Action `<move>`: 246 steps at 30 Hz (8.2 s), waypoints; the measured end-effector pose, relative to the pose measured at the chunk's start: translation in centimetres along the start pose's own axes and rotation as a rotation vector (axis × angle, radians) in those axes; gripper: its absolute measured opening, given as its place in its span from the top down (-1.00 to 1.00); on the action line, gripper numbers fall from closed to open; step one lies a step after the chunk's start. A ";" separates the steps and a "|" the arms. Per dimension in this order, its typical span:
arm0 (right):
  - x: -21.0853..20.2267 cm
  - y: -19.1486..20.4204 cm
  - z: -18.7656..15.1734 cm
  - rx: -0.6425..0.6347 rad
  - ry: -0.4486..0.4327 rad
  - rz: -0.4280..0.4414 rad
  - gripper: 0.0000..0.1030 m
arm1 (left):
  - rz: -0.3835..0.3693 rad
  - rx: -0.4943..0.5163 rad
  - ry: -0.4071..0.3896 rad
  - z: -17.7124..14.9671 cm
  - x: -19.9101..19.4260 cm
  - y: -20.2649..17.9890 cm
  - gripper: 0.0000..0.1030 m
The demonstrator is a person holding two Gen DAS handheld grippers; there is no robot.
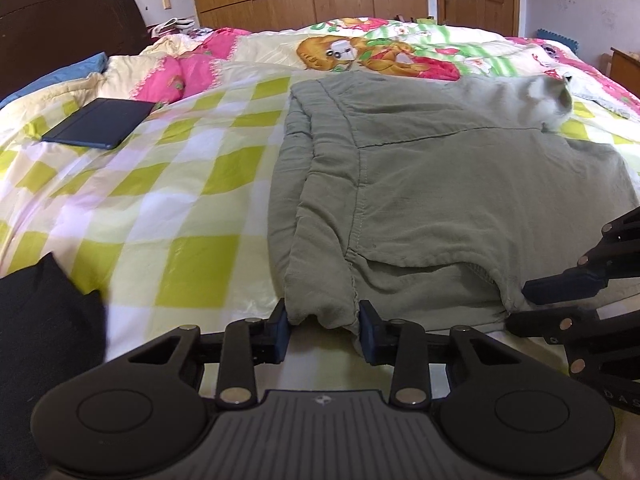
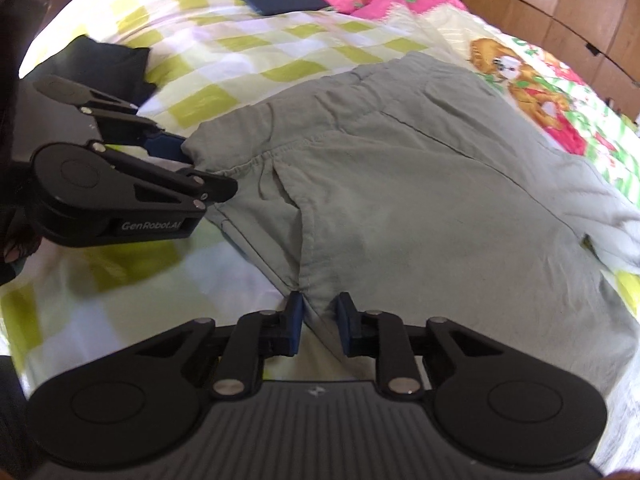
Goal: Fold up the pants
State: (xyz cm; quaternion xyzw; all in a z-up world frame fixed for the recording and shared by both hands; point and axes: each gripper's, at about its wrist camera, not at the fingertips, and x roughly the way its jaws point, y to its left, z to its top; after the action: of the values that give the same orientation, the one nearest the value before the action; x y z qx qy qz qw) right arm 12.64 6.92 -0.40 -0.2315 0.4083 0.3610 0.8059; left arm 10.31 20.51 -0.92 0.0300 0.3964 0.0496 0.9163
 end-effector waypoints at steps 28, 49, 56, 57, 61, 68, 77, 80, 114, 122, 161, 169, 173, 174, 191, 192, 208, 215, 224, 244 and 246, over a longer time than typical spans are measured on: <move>-18.2 -20.8 -26.2 0.995 -0.091 -0.407 0.20 | -0.044 0.167 -0.078 0.3 -6.8 -11.2 0.06; -24.5 -30.1 -37.4 1.379 -0.403 -0.445 0.94 | -0.208 0.339 -0.082 2.7 -7.4 -25.1 0.05; -25.9 -28.8 -37.0 1.246 -0.203 -0.653 0.60 | -0.192 0.328 -0.074 2.1 -6.9 -22.5 0.05; -26.6 -28.3 -36.4 1.211 -0.206 -0.687 0.60 | -0.182 0.331 -0.083 2.3 -7.0 -21.7 0.04; -26.3 -27.7 -30.7 0.974 -0.222 -0.639 0.30 | -0.128 0.355 -0.136 4.4 -6.6 -17.6 0.01; -13.8 -30.9 -12.7 0.459 -0.178 -0.312 0.22 | 0.004 0.423 -0.187 10.7 -0.7 -9.9 -0.08; 1.9 -30.9 5.9 -0.016 0.011 -0.066 0.06 | 0.063 0.482 -0.035 18.2 10.2 -0.2 -0.08; 5.2 -30.5 7.1 -0.097 0.090 -0.067 0.06 | 0.050 0.517 0.029 19.2 12.3 2.1 -0.08; -13.7 -23.2 2.7 -0.013 -0.212 -0.151 0.95 | -0.030 0.359 -0.172 15.3 -1.3 5.4 0.59; -14.4 -12.2 -7.2 0.040 -0.093 -0.059 0.95 | -0.033 0.276 -0.133 3.6 -7.4 4.7 0.59; -13.9 -5.2 -9.6 -0.050 0.020 -0.105 0.95 | 0.099 0.391 -0.180 -5.8 -9.5 3.5 0.67; -11.5 -4.4 -10.4 -0.041 0.050 -0.094 0.95 | 0.139 0.479 -0.194 -6.8 -8.0 2.2 0.51; -12.1 -4.3 -9.6 -0.058 0.031 -0.102 0.91 | 0.139 0.599 -0.199 -6.5 -7.2 1.7 0.27; -12.2 -4.2 -9.4 -0.064 0.026 -0.101 0.90 | 0.137 0.638 -0.193 -6.6 -7.0 1.4 0.21; -4.4 2.1 -4.0 -0.254 -0.067 0.003 0.50 | 0.118 0.649 -0.202 -5.0 -7.0 1.7 0.55; -4.2 2.2 -3.9 -0.255 -0.072 -0.001 0.53 | 0.116 0.642 -0.209 -4.9 -7.2 1.8 0.55; -3.2 4.7 -3.4 -0.311 -0.071 0.035 0.53 | 0.100 0.609 -0.181 -6.4 -8.0 2.3 0.56; -3.0 4.9 -3.7 -0.287 -0.056 0.054 0.64 | 0.120 0.661 -0.083 -8.6 -6.3 1.8 0.56; -9.2 -2.9 -6.0 -0.004 -0.124 -0.040 0.49 | 0.172 0.600 -0.103 -8.5 -9.8 1.3 0.47; -0.1 -31.1 -2.2 0.751 -0.034 -0.339 0.17 | -0.386 0.424 -0.219 -1.2 -6.5 -18.9 0.43; 2.0 -32.0 -2.2 0.740 0.007 -0.409 0.46 | -0.411 0.423 -0.212 -1.3 -6.1 -19.9 0.42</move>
State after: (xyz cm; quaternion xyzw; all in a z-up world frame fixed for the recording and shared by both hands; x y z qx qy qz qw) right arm 37.05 -13.98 -0.75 -0.0040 0.4588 0.0218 0.8883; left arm 6.52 0.10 0.72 0.1440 0.2979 -0.2237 0.9168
